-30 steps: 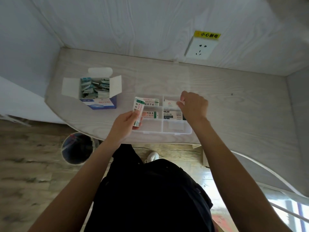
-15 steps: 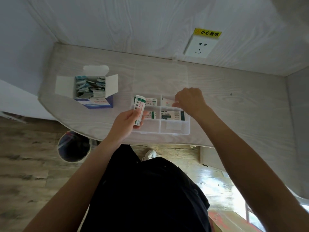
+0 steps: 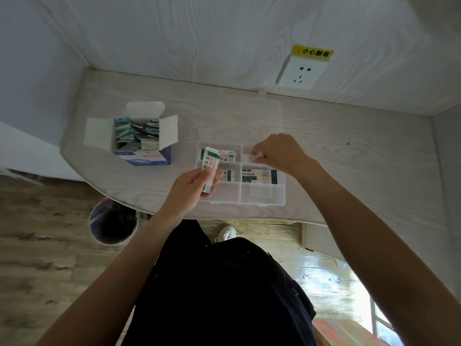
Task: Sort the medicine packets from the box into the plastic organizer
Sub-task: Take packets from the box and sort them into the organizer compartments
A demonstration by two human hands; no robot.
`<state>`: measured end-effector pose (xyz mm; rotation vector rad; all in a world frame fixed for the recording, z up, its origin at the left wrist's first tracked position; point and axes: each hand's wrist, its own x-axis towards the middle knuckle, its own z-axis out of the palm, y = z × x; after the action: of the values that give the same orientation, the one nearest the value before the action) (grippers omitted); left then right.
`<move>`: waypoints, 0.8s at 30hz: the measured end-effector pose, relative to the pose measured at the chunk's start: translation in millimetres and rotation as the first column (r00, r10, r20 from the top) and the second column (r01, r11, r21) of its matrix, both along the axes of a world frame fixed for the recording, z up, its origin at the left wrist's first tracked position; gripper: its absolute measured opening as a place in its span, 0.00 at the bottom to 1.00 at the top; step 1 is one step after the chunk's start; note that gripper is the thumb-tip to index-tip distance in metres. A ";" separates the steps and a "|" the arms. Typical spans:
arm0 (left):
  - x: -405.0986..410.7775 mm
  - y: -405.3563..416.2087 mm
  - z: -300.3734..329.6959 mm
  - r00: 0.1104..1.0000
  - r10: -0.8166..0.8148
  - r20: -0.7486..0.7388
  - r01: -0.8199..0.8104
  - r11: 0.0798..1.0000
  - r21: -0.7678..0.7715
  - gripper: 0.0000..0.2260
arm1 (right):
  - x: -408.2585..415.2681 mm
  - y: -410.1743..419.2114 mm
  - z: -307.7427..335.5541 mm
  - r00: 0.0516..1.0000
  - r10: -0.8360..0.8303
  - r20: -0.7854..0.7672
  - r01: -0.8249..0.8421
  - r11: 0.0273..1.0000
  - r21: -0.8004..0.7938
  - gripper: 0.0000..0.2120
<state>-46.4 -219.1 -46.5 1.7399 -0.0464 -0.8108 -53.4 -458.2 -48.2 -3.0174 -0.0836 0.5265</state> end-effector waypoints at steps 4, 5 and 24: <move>2.1 2.3 0.1 0.999 -0.037 0.024 0.036 0.999 0.004 0.12 | 2.2 6.3 -2.5 0.999 0.022 0.026 -0.022 1.000 -0.004 0.14; 2.7 2.2 0.5 1.000 -0.026 0.013 0.026 1.000 -0.014 0.12 | 1.9 7.3 -3.1 0.999 0.017 0.031 -0.016 1.000 -0.004 0.14; -8.0 6.6 15.7 0.913 -0.200 0.354 0.105 0.957 0.270 0.15 | -38.1 96.0 30.2 0.699 -0.629 -0.339 0.505 0.099 0.858 0.11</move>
<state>-54.4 -212.4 -30.8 2.1329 -0.3617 -0.5982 -91.5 -362.3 -18.0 -1.6596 0.5955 0.0948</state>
